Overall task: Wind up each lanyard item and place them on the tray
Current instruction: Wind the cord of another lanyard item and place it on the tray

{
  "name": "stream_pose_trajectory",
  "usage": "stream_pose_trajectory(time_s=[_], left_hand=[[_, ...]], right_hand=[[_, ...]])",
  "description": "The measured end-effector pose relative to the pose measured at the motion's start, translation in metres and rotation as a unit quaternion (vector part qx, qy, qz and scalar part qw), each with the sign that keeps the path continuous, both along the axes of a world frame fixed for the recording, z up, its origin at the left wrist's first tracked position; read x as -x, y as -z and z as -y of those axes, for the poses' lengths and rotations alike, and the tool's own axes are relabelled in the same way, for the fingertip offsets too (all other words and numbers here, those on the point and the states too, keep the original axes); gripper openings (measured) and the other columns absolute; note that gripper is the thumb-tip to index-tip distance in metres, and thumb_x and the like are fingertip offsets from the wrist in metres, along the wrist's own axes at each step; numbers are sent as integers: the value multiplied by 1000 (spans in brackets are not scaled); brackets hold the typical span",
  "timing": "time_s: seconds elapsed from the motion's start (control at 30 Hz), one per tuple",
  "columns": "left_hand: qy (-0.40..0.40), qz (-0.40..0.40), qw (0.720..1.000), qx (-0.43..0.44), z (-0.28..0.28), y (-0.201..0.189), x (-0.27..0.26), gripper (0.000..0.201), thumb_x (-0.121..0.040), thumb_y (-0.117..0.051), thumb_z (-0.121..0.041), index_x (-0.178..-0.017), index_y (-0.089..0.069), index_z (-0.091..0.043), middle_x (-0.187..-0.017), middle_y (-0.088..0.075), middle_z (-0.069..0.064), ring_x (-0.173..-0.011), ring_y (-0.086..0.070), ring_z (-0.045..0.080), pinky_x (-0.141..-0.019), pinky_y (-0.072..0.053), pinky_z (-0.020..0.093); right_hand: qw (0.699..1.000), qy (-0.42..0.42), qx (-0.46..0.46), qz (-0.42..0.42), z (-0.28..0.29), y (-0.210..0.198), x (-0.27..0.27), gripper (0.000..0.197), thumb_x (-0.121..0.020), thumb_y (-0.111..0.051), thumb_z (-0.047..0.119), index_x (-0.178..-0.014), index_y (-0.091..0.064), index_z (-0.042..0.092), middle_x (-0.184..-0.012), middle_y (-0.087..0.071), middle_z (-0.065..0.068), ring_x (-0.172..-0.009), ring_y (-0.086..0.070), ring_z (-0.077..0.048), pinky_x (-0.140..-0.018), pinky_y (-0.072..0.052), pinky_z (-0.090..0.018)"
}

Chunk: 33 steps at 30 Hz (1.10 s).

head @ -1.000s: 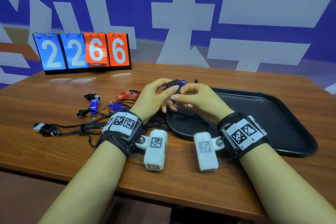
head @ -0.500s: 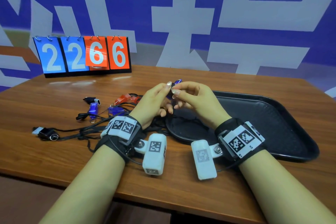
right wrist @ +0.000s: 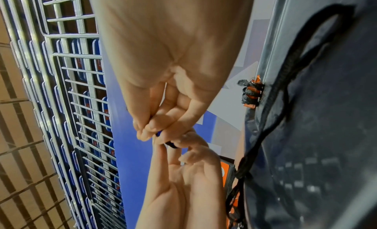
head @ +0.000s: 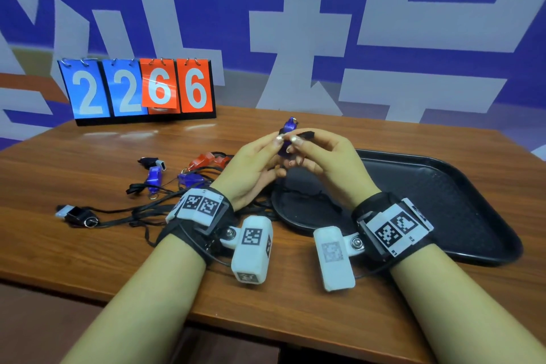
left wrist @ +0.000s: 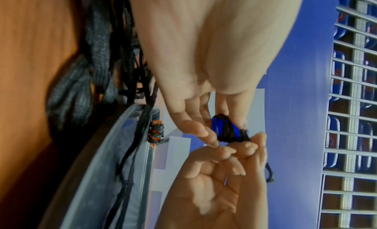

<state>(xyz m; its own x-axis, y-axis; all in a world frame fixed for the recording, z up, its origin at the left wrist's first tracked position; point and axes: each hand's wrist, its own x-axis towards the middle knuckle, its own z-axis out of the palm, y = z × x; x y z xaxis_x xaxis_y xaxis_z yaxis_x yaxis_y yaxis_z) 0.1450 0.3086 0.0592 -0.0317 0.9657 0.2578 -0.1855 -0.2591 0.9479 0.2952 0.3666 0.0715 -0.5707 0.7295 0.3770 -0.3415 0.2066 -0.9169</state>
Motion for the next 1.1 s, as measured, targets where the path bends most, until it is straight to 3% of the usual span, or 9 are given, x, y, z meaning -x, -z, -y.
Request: stream_pose_trajectory(time_s=[0.13, 0.27, 0.4, 0.53, 0.63, 0.83, 0.97, 1.1], left_hand=[[26, 54, 998, -25, -1, -1, 2, 32, -107, -34, -21, -127, -56, -8, -99, -63, 1, -80, -49, 12, -69, -36, 26], [62, 91, 994, -21, 1, -3, 3, 33, -106, -34, -20, -130, -53, -6, -104, -62, 4, -79, -51, 12, -69, -40, 25], [96, 123, 988, 0, 2, -3, 3, 32, -106, -34, -17, -124, -57, -6, -101, -60, 7, -81, -53, 15, -65, -42, 23], [98, 152, 983, 27, 2, -3, 5, 36, -103, -35, -15, -131, -49, 3, -105, -58, 14, -76, -51, 18, -57, -37, 23], [86, 162, 983, 32, 1, -2, 5, 45, -103, -37, -19, -140, -42, 6, -101, -59, 11, -71, -50, 16, -54, -36, 22], [35, 97, 995, 17, 0, -1, 3, 31, -104, -42, -20, -121, -56, 2, -95, -58, 6, -68, -49, 13, -56, -31, 22], [11, 55, 998, 4, -1, 1, 2, 30, -105, -40, -18, -121, -58, 1, -96, -59, 5, -70, -48, 13, -61, -32, 24], [-9, 26, 1000, 7, -1, 1, 0, 32, -106, -40, -18, -125, -58, 0, -92, -62, 2, -70, -49, 12, -61, -35, 24]], right_hand=[[995, -4, 74, -60, 0, -3, 0, 15, -93, -58, 4, -99, -72, 8, -81, -63, -6, -70, -53, -14, -70, -52, -23], [991, 8, 111, -77, -4, -2, -1, 15, -93, -61, 8, -100, -73, 10, -84, -64, -6, -69, -54, -12, -69, -52, -20], [992, 16, 106, -60, -5, -1, -1, 11, -92, -62, 6, -93, -71, 12, -81, -66, -6, -68, -59, -12, -71, -53, -22], [996, 45, 72, -30, -6, 1, -2, 8, -91, -63, 3, -92, -69, 10, -80, -67, -6, -70, -63, -13, -73, -54, -26], [997, 59, 50, -11, -5, 3, -1, 7, -91, -64, 3, -93, -69, 9, -85, -70, -5, -76, -65, -12, -73, -54, -26], [997, 72, 41, -6, -3, 2, -1, 5, -88, -67, 3, -90, -67, 7, -84, -69, -1, -78, -65, -10, -72, -53, -24], [996, 70, 48, -38, -3, 1, -2, 9, -88, -67, 0, -92, -69, 8, -87, -71, -3, -83, -67, -14, -76, -53, -24], [995, 55, 47, -63, -1, -1, -2, 17, -89, -64, 0, -102, -72, 8, -99, -74, -7, -92, -68, -15, -81, -52, -22]])
